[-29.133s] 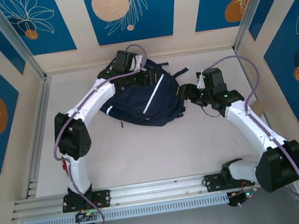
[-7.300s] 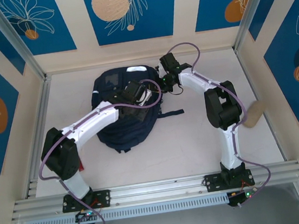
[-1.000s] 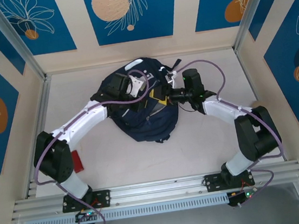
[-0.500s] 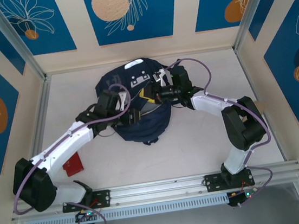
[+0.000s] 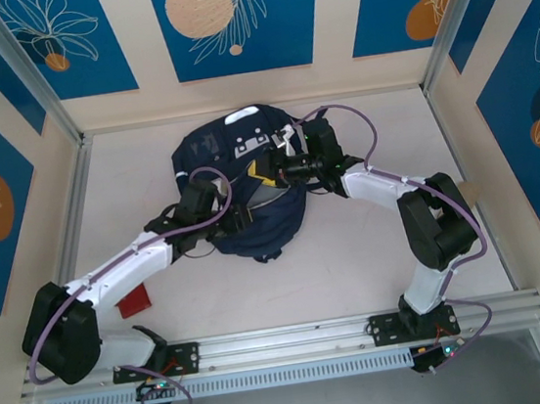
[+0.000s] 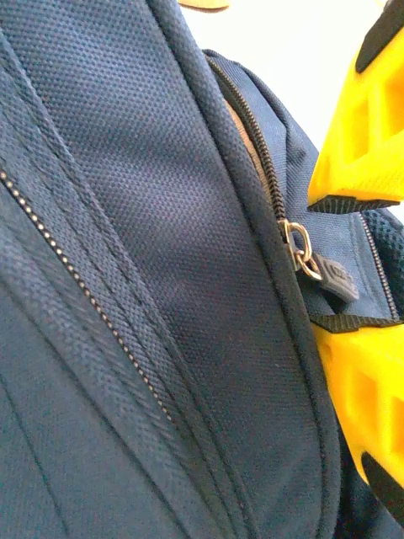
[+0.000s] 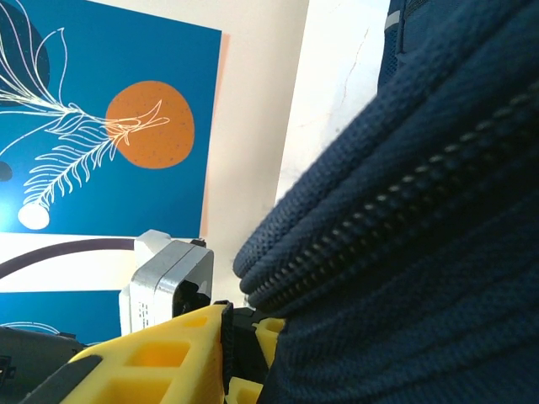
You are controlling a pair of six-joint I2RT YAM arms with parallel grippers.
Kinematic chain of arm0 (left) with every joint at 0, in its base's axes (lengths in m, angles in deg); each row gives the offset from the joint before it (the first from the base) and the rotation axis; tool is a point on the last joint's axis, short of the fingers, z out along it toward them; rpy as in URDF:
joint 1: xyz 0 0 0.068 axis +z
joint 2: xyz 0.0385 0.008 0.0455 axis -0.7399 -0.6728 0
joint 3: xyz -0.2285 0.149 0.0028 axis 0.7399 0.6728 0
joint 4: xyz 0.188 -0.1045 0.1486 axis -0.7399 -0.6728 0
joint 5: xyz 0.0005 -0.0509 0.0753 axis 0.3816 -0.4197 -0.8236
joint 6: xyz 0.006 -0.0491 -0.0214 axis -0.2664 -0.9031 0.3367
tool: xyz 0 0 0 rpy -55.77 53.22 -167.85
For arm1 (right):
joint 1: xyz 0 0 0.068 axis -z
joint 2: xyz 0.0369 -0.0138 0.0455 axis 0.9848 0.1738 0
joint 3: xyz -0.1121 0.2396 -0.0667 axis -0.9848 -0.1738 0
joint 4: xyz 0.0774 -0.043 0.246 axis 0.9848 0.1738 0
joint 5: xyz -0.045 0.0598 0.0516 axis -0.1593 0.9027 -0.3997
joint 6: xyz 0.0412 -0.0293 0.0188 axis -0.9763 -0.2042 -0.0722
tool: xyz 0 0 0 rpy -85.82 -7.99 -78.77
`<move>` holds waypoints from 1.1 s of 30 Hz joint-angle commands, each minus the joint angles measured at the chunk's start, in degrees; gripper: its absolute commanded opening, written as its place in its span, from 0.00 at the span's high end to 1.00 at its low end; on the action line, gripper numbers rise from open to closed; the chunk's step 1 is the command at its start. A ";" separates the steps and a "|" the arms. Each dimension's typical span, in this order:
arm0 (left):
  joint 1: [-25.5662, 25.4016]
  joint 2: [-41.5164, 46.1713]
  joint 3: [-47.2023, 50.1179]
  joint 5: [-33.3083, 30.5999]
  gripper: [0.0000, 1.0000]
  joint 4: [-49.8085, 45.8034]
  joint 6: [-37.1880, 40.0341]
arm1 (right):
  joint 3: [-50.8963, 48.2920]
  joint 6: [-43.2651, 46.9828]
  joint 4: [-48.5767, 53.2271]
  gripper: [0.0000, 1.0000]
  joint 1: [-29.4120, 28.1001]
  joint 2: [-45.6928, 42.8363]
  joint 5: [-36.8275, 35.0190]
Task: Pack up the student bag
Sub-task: Unzip the student bag at the center of the table.
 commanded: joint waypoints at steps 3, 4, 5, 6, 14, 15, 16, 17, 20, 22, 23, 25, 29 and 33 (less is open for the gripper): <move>-0.40 -1.39 0.72 0.17 0.64 4.37 -1.44 | 2.49 -0.11 -3.35 0.68 -0.77 -0.55 1.47; -0.35 -1.48 0.72 -0.03 0.65 4.31 -1.45 | 2.41 -0.11 -3.44 0.68 -0.83 -0.59 1.56; -0.41 -1.53 0.76 -0.20 0.66 4.43 -1.48 | 2.41 -0.19 -3.52 0.68 -0.82 -0.60 1.56; -0.42 -1.65 0.85 -0.23 0.67 4.49 -1.31 | 2.41 -0.30 -3.59 0.68 -0.77 -0.65 1.63; -0.61 -1.21 1.07 -2.63 0.89 1.69 2.93 | 1.97 -0.30 -3.71 0.69 -0.78 -0.87 1.39; -0.57 -0.88 1.07 -3.02 0.90 1.13 3.25 | 1.94 -0.20 -3.62 0.69 -0.82 -0.87 1.26; -0.61 -0.53 1.16 -3.53 0.90 0.55 3.43 | 1.88 -0.11 -3.45 0.69 -0.77 -0.90 1.12; -0.57 -0.32 1.41 -3.81 0.89 0.25 3.47 | 1.86 -0.17 -3.44 0.69 -0.77 -0.87 1.12; -0.57 0.06 2.28 -2.58 0.77 1.49 3.14 | 1.97 -0.15 -3.54 0.69 -0.83 -0.83 1.09; -0.57 -0.67 2.64 -0.32 0.72 3.49 2.49 | 2.10 -0.11 -3.53 0.69 -0.89 -0.82 1.12; -0.69 -1.12 2.67 0.64 0.72 4.34 2.13 | 2.15 -0.18 -3.53 0.69 -0.86 -0.80 1.12; -0.72 -2.15 2.65 1.70 0.74 5.79 1.67 | 2.20 -0.12 -3.61 0.69 -0.87 -0.70 1.22; -0.72 -2.32 2.48 0.10 0.84 5.76 1.43 | 1.99 -0.05 -3.48 0.70 -0.87 -0.87 1.30; -0.71 -0.82 2.26 -4.01 0.97 2.29 2.29 | 1.66 1.24 -1.53 0.73 -0.77 -1.64 -0.28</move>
